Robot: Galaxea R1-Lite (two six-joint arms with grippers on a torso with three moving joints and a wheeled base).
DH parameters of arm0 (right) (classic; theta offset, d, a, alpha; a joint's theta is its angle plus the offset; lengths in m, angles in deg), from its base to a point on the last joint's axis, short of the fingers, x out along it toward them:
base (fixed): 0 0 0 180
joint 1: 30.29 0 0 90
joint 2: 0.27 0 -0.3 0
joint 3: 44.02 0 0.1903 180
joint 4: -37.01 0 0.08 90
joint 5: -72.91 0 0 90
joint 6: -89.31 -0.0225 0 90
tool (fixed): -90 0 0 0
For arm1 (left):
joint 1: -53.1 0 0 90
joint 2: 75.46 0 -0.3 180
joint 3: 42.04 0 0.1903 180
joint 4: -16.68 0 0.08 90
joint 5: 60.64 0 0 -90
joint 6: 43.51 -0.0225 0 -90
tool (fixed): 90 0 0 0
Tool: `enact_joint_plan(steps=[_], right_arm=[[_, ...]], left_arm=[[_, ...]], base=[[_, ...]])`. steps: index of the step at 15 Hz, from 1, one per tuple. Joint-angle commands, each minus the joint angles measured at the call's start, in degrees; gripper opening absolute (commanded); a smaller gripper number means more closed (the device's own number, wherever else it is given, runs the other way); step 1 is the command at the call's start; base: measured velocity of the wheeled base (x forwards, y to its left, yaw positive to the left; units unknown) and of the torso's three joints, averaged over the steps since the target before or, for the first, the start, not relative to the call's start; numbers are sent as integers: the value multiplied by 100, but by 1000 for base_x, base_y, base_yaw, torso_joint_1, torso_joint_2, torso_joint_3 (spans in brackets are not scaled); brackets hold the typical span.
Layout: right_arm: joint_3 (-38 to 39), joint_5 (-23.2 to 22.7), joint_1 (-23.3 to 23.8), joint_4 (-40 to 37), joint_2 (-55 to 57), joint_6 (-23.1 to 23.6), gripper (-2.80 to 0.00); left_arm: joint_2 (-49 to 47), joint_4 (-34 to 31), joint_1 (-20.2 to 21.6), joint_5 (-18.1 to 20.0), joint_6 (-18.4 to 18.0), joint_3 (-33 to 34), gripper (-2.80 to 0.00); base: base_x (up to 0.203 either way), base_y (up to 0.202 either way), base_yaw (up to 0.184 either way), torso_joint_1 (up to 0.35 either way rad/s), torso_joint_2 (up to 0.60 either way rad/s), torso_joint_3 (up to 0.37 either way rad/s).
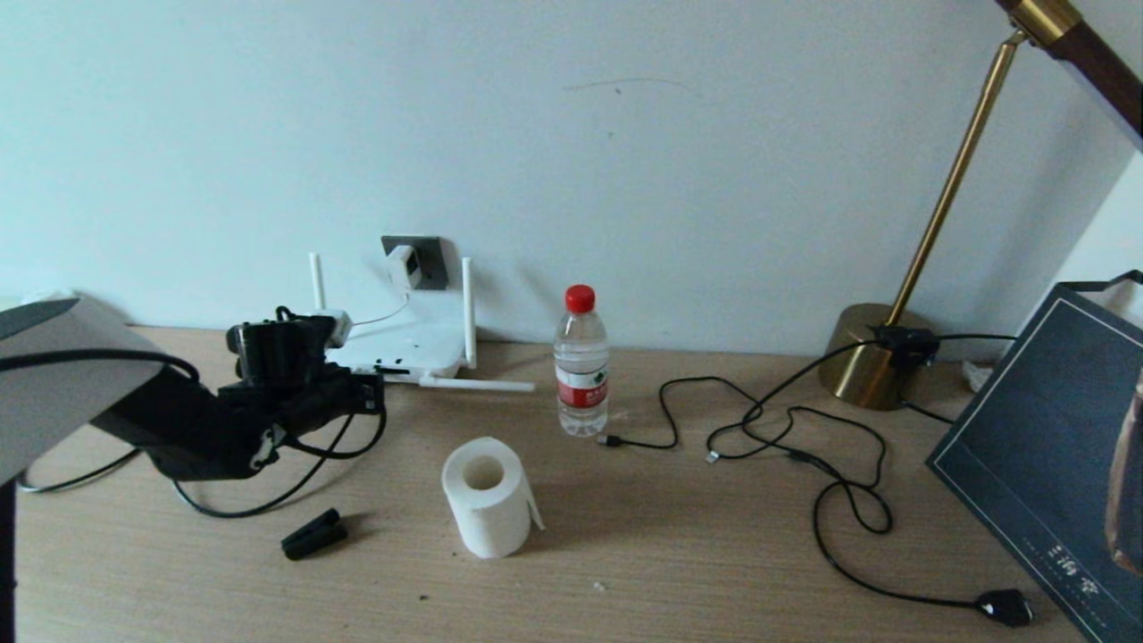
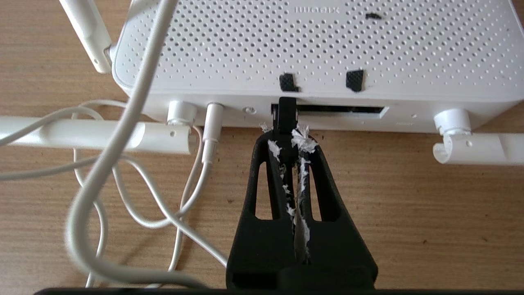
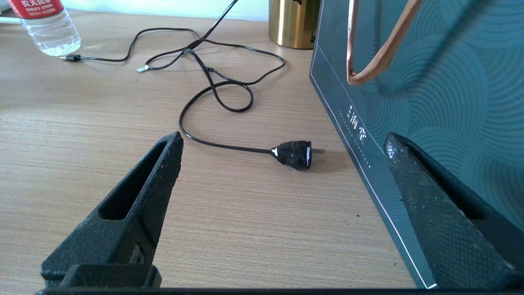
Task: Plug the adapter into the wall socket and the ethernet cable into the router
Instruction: Plug cable into router interface
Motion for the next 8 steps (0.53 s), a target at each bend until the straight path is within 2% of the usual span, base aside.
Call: enact_joint_plan(steps=[1,8], right_arm=[[0,-1,-2,0,1,0,0],[0,-1,-2,0,2,0,0]], left_arm=[[-9,48,-18,1,-1,-45,-280],[-36,39,-18,-16,8,-1,-280]], base=[[0,0,0,0,0,0],[0,0,0,0,0,0]])
